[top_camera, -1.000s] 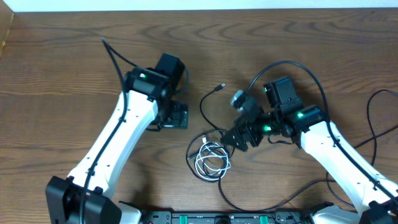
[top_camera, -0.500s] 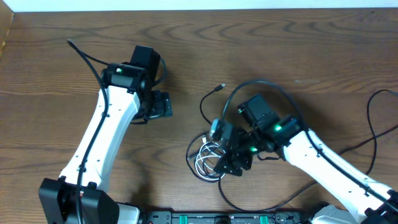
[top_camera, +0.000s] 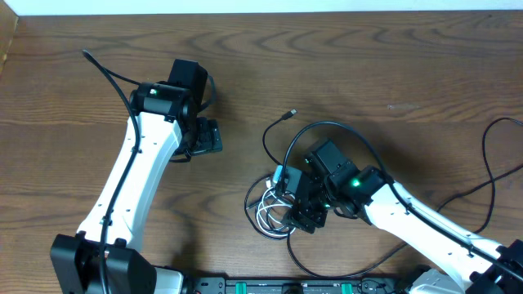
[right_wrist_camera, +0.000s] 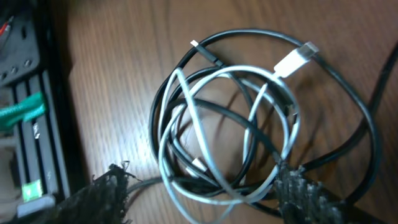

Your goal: Untangle cables

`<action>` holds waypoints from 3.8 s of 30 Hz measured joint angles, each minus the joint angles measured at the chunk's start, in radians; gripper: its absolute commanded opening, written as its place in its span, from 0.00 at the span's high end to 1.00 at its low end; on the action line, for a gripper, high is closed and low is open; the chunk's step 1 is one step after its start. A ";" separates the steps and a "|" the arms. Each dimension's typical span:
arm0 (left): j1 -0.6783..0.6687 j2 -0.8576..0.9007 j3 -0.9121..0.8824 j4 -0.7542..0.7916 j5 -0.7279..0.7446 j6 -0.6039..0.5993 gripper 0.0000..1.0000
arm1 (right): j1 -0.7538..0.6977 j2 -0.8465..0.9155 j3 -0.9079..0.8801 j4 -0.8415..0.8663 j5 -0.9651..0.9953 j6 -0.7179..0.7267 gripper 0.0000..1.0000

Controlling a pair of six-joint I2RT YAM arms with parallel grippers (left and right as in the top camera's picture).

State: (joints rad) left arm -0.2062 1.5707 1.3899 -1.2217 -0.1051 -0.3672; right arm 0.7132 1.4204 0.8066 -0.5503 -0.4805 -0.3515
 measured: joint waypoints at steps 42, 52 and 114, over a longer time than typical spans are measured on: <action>0.000 0.000 0.000 0.000 -0.003 0.000 0.02 | -0.120 -0.473 0.072 0.199 0.110 0.220 0.99; 0.000 0.000 0.000 0.000 -0.003 0.000 0.02 | -0.230 -0.683 0.074 0.274 0.235 0.258 0.99; 0.000 0.000 0.000 0.001 -0.006 0.000 0.02 | -0.483 -0.473 0.267 1.530 0.610 0.808 0.99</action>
State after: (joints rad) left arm -0.2062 1.5707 1.3899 -1.2205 -0.1108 -0.3668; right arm 0.2302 0.9478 1.0733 0.9794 0.1291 0.4568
